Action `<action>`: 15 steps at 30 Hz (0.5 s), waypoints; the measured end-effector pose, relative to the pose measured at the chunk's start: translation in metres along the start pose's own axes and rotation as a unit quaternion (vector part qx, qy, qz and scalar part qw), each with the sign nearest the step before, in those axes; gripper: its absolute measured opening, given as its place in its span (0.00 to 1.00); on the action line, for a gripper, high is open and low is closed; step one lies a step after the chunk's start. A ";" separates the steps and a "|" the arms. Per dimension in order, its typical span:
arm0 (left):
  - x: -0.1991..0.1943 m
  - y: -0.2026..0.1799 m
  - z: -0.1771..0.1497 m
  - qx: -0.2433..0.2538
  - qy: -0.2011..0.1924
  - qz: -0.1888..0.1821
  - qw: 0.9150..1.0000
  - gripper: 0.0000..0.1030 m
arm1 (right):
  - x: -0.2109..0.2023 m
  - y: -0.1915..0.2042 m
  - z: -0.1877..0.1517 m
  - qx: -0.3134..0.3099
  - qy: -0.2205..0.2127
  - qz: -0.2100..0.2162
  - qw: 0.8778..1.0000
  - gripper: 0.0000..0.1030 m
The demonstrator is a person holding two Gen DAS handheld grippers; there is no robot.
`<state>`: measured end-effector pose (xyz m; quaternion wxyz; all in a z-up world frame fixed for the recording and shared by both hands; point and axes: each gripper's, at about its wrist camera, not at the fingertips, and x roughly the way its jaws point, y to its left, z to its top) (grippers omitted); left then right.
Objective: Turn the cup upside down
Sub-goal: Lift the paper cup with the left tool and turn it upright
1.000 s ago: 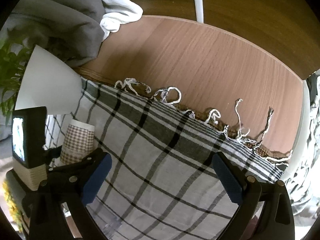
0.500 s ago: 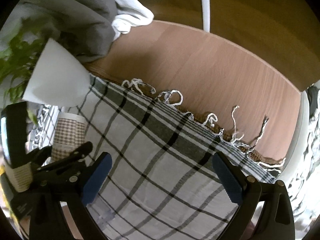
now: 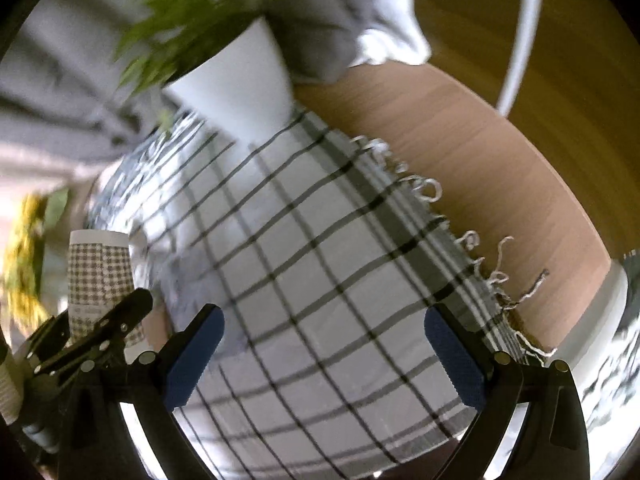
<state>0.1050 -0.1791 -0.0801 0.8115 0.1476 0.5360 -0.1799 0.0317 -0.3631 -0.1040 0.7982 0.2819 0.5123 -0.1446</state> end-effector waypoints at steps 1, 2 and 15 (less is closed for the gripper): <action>-0.001 0.004 -0.008 -0.012 0.002 -0.001 1.000 0.61 | -0.001 0.006 -0.004 -0.019 0.002 0.001 1.000 0.98; -0.002 0.008 -0.019 -0.028 0.006 0.000 1.000 0.61 | -0.001 0.010 -0.008 -0.033 0.005 0.002 0.999 0.98; 0.030 0.026 -0.104 -0.176 0.060 -0.021 0.982 0.61 | 0.015 0.041 -0.044 -0.178 0.058 -0.017 0.982 0.98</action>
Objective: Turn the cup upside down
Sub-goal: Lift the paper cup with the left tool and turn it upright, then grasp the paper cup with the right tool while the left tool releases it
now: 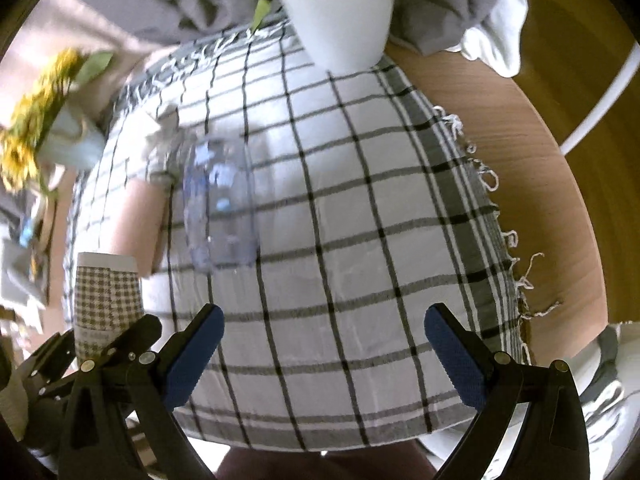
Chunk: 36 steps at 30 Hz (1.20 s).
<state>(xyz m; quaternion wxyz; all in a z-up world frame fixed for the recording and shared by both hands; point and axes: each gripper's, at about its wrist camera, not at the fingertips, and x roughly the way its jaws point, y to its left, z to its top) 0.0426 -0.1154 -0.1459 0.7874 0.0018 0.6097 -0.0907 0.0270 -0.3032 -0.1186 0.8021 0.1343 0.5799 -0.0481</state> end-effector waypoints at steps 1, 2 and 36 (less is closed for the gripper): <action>0.006 0.001 -0.003 -0.004 0.005 -0.001 1.000 0.61 | 0.002 0.001 -0.001 -0.006 0.004 -0.003 1.000 0.98; 0.009 0.002 -0.005 -0.008 0.008 0.000 1.000 0.61 | 0.004 0.002 -0.002 -0.012 0.006 -0.006 1.000 0.98; -0.023 0.007 -0.025 -0.017 -0.030 0.052 0.998 0.89 | -0.027 0.013 -0.013 -0.040 -0.016 0.002 0.999 0.98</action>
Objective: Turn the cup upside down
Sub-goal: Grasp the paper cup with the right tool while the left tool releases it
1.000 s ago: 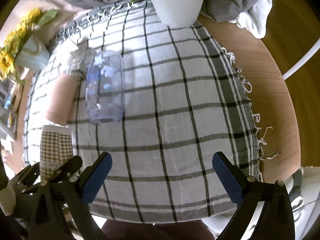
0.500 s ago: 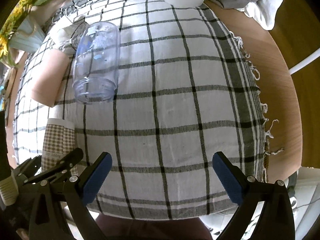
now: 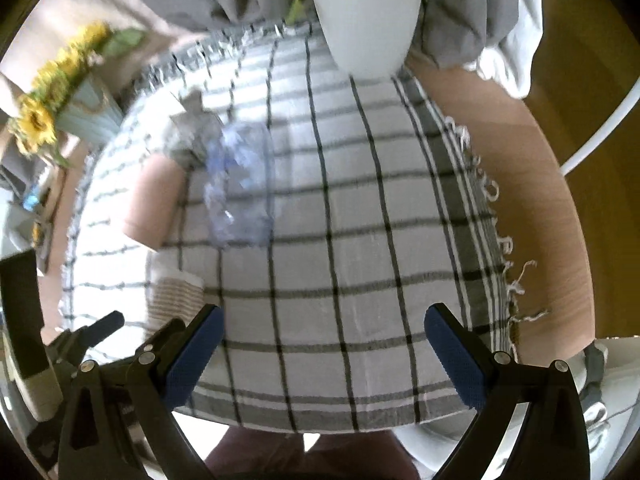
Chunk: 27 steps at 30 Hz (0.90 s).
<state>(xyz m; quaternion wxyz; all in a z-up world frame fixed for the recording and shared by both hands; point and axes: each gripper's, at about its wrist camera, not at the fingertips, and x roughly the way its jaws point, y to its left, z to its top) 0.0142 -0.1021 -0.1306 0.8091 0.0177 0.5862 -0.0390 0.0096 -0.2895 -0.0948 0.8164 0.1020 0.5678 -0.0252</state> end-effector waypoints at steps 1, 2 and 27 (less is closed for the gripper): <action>-0.002 0.010 0.006 -0.003 -0.005 0.003 1.000 0.90 | -0.004 0.003 0.003 0.001 -0.004 0.004 1.000 0.98; -0.007 0.015 0.006 -0.008 -0.012 0.010 1.000 0.90 | -0.006 0.006 0.004 0.001 -0.007 0.010 1.000 0.98; 0.020 0.141 -0.014 -0.077 0.014 0.074 0.994 0.93 | 0.090 0.120 0.017 -0.046 0.141 0.058 0.987 0.84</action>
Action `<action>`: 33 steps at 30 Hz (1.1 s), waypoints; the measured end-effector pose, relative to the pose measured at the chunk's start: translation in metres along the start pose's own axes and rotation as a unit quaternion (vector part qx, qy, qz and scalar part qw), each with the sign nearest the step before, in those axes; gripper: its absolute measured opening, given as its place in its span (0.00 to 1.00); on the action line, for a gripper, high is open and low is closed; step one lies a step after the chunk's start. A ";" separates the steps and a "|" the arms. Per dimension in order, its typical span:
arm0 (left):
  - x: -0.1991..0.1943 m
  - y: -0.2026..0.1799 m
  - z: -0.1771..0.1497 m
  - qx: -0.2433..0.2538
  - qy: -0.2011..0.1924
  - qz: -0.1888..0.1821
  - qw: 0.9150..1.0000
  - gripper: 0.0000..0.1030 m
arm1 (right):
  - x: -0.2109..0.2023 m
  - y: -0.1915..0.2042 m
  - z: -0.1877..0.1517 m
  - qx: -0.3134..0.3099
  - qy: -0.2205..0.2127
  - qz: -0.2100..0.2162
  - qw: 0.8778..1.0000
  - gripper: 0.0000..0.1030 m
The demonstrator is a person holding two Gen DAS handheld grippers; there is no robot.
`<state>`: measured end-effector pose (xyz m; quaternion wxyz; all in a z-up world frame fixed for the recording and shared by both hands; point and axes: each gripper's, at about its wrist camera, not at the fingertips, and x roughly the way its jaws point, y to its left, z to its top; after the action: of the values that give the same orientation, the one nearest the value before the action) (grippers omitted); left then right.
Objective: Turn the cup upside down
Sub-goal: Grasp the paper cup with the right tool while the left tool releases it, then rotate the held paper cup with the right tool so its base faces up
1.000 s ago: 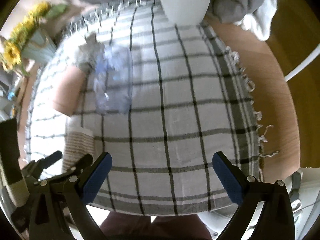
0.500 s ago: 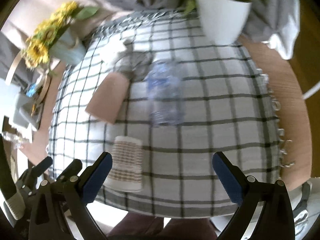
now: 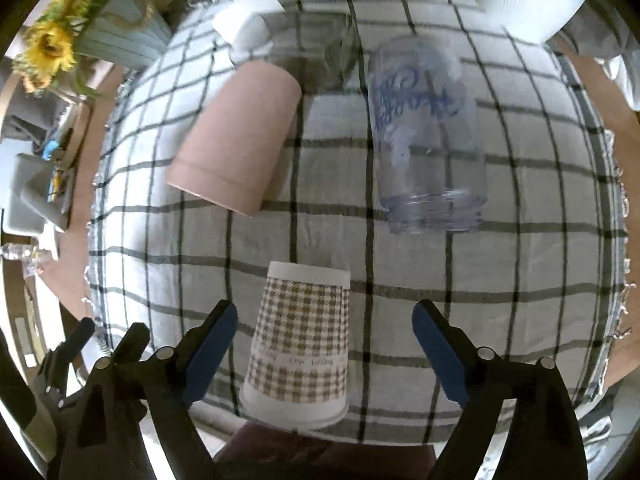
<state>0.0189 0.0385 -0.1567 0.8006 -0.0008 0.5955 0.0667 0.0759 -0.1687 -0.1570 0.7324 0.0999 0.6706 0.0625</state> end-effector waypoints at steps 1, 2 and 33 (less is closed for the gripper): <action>0.003 0.001 0.001 0.000 0.002 -0.004 1.000 0.93 | 0.005 0.000 0.002 0.003 0.007 0.000 1.000 0.84; 0.005 0.001 0.001 0.001 0.004 -0.007 1.000 0.93 | 0.009 0.000 0.004 0.004 0.012 0.002 1.000 0.84; 0.008 0.008 0.019 0.046 -0.012 -0.061 0.997 0.93 | -0.020 0.007 -0.001 0.040 -0.069 -0.032 0.996 0.54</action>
<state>0.0385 0.0486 -0.1581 0.8095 0.0010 0.5870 -0.0099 0.0731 -0.1660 -0.1364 0.7742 0.1116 0.6231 0.0051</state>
